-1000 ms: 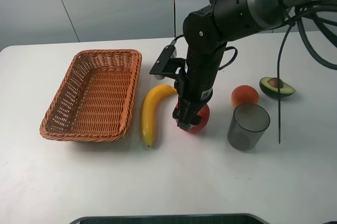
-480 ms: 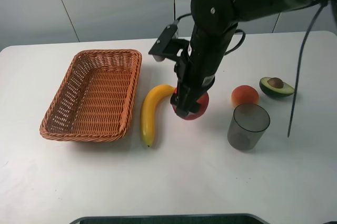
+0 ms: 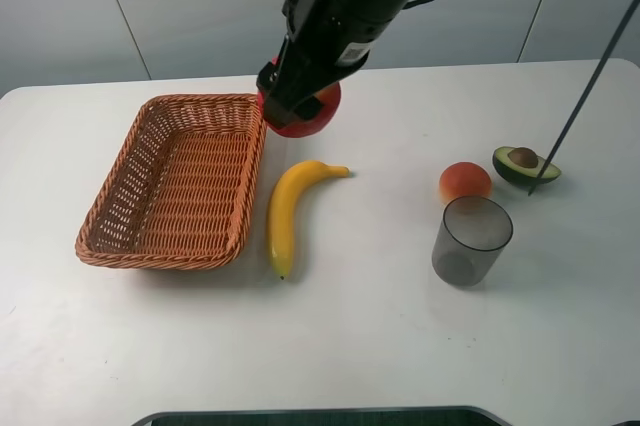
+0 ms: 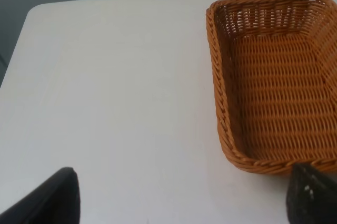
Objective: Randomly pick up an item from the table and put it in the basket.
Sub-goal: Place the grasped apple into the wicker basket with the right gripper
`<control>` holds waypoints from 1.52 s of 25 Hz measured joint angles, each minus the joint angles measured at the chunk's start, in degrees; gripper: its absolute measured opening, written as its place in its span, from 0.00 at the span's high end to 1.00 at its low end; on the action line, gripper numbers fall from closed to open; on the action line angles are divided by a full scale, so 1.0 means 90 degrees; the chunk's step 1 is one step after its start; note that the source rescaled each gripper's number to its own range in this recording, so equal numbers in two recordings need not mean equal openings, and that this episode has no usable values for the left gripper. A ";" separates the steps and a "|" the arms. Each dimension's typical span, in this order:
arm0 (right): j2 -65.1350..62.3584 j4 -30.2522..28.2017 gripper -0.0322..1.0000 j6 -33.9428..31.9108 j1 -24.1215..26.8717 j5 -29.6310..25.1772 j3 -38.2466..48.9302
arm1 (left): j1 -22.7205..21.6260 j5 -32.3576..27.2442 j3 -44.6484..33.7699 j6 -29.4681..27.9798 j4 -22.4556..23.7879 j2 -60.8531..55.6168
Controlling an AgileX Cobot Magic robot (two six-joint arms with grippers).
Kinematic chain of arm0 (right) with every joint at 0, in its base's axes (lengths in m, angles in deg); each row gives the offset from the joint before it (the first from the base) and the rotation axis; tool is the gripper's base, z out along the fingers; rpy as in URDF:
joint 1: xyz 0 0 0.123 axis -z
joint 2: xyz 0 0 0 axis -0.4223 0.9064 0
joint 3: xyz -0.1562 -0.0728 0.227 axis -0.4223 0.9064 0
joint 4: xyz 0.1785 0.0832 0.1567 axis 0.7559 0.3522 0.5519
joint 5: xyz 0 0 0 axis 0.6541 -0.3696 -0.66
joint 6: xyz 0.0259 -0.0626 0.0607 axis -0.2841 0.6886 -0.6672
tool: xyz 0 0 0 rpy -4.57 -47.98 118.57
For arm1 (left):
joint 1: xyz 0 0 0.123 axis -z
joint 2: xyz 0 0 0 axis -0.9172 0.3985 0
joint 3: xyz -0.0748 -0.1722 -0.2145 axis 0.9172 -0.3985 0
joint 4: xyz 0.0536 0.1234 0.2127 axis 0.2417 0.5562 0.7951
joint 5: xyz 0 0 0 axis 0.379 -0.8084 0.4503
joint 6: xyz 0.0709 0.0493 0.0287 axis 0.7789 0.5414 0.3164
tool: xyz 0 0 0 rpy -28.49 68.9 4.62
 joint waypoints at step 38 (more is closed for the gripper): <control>0.1639 0.0181 0.77 0.0011 -0.0875 0.2088 -0.0102 | 0.0000 0.0000 0.0000 -0.0011 0.0000 0.0000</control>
